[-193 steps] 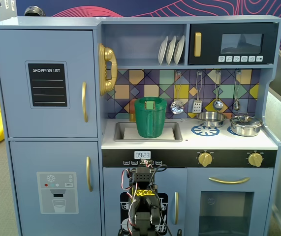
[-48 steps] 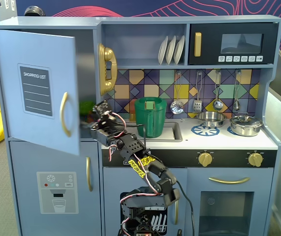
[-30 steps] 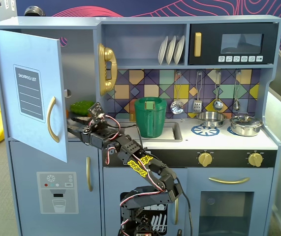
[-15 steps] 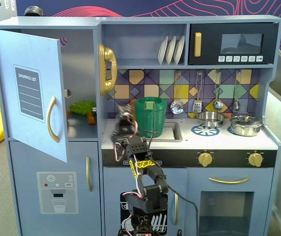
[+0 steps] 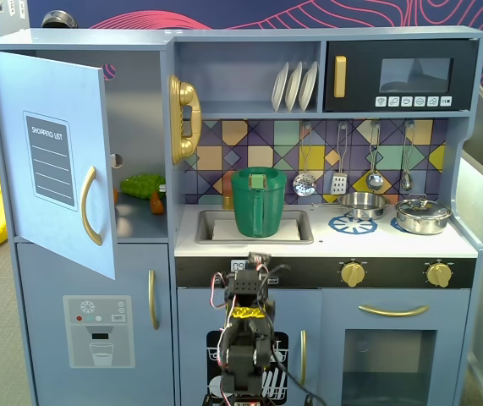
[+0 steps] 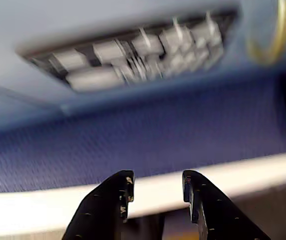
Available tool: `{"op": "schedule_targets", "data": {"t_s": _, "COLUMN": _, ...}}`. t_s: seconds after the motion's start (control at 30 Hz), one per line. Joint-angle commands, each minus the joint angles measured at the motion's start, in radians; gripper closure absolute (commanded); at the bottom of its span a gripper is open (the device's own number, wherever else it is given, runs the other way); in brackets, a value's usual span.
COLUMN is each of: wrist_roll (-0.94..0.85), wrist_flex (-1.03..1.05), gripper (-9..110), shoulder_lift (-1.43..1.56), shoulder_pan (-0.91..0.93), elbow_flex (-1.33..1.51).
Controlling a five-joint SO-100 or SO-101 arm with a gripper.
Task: Open the left cabinet door
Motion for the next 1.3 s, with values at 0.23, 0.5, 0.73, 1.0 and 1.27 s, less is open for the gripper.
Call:
{"op": "schedule_targets", "data": {"t_s": 0.23, "wrist_roll": -0.069, "wrist_flex": 0.067, "gripper": 101, "shoulder_lift": 0.137, "shoulder_pan": 0.06, "elbow_flex": 0.192}}
{"op": "schedule_targets", "data": {"t_s": 0.5, "wrist_roll": -0.175, "wrist_flex": 0.261, "gripper": 101, "shoulder_lift": 0.14, "shoulder_pan": 0.034, "elbow_flex": 0.195}}
{"op": "schedule_targets", "data": {"t_s": 0.73, "wrist_roll": -0.133, "wrist_flex": 0.272, "gripper": 101, "shoulder_lift": 0.14, "shoulder_pan": 0.021, "elbow_flex": 0.195}}
{"op": "schedule_targets", "data": {"t_s": 1.0, "wrist_roll": -0.067, "wrist_flex": 0.285, "gripper": 101, "shoulder_lift": 0.14, "shoulder_pan": 0.017, "elbow_flex": 0.195}}
{"op": "schedule_targets", "data": {"t_s": 1.27, "wrist_roll": -0.011, "wrist_flex": 0.281, "gripper": 101, "shoulder_lift": 0.14, "shoulder_pan": 0.017, "elbow_flex": 0.195}}
